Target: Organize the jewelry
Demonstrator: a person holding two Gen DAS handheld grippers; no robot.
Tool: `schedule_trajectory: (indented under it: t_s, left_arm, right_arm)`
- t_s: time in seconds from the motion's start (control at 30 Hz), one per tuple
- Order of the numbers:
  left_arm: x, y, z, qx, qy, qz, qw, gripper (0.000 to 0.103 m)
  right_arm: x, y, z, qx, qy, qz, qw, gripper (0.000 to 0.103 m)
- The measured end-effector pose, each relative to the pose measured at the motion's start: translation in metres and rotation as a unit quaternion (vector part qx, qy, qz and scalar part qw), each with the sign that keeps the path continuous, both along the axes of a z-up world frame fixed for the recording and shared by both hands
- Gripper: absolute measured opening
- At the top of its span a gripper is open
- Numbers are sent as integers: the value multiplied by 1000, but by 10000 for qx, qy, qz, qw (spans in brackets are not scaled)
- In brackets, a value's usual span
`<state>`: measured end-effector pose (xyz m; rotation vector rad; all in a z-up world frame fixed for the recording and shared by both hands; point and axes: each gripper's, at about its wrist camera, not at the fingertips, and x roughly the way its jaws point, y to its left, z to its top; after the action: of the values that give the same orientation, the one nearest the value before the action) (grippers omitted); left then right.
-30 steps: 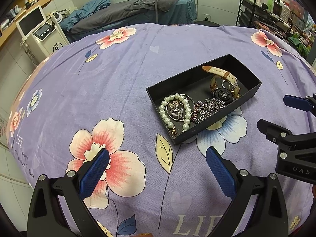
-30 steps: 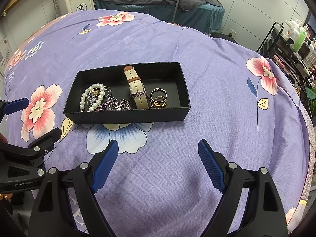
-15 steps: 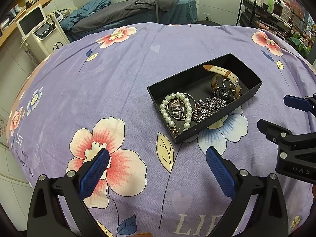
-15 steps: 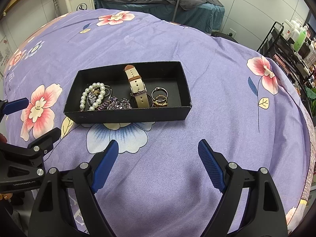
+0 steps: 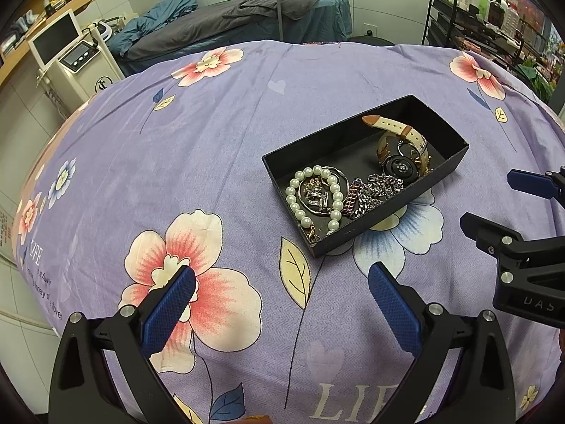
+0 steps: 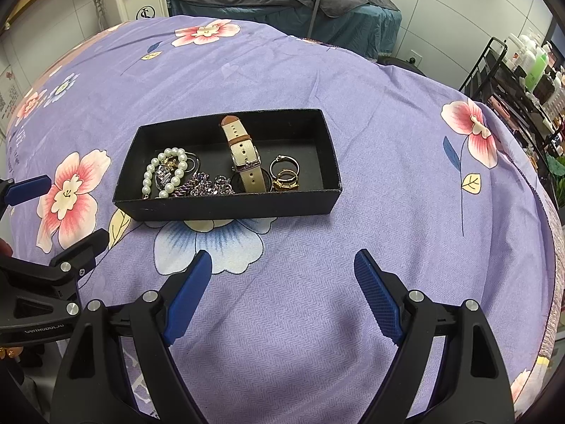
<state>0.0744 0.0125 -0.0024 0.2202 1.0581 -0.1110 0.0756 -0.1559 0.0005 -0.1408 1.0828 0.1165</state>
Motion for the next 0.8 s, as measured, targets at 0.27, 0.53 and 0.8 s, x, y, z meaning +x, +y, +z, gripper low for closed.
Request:
schedule_trajectory:
  t_s: [0.27,0.53,0.8]
  left_arm:
    - [-1,0,0,17,5,-5,10000,96]
    - [-1,-1,0,13,5,-11,10000,96]
    - [-1,-2,-2,38,10,-20,10000,96]
  right_arm:
    - [0,0,0,9,-4,0,10000,82]
    - [0,0,0,7,0,-12,10000,82]
    - [0,0,-2,15,15,-23,10000,82]
